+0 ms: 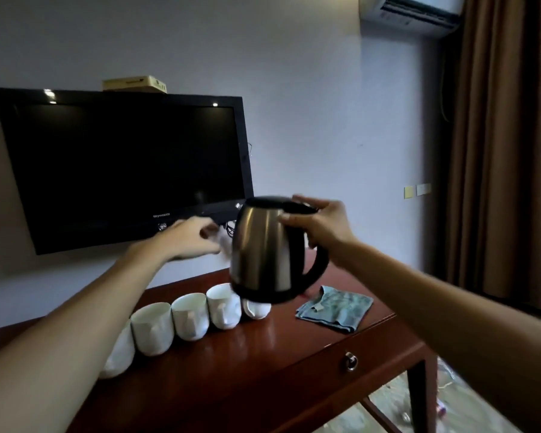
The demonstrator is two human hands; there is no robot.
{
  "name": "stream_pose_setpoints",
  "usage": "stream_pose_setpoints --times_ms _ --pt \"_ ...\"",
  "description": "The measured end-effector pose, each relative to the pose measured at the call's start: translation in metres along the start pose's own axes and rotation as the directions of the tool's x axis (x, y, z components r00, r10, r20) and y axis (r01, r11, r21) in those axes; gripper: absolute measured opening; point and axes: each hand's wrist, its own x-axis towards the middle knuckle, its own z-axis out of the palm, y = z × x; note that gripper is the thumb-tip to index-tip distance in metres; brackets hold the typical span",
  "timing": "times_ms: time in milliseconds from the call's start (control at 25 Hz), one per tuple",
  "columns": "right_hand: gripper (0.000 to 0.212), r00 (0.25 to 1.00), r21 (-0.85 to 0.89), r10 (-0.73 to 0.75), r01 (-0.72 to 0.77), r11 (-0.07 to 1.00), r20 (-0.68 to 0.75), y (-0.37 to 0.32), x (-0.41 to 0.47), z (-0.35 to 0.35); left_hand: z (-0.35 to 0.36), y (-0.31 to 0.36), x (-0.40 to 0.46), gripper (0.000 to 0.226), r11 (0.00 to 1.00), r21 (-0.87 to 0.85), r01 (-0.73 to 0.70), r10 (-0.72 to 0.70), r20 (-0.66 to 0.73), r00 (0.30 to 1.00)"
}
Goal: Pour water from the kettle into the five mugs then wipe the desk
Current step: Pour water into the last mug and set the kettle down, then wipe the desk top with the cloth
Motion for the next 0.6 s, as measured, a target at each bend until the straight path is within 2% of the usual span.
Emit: stream_pose_setpoints --times_ms 80,240,440,600 --pt "0.059 0.999 -0.068 -0.004 0.001 0.998 -0.048 0.001 0.039 -0.017 0.004 0.026 0.033 0.074 0.999 0.032 -0.033 0.033 0.007 0.999" --pt "0.076 0.994 -0.155 0.041 -0.056 0.986 -0.101 0.038 0.108 -0.037 0.031 0.065 0.097 0.072 0.995 0.079 -0.060 0.050 0.116 0.992" --pt "0.083 0.976 -0.187 0.147 -0.176 0.966 -0.161 0.142 0.198 -0.038 0.095 0.072 0.198 0.083 0.988 0.145 -0.044 0.009 0.236 0.972" --pt "0.071 0.966 -0.184 0.180 -0.215 0.959 -0.187 0.233 0.254 -0.028 0.162 0.060 0.278 0.064 0.984 0.170 -0.060 0.004 0.316 0.949"
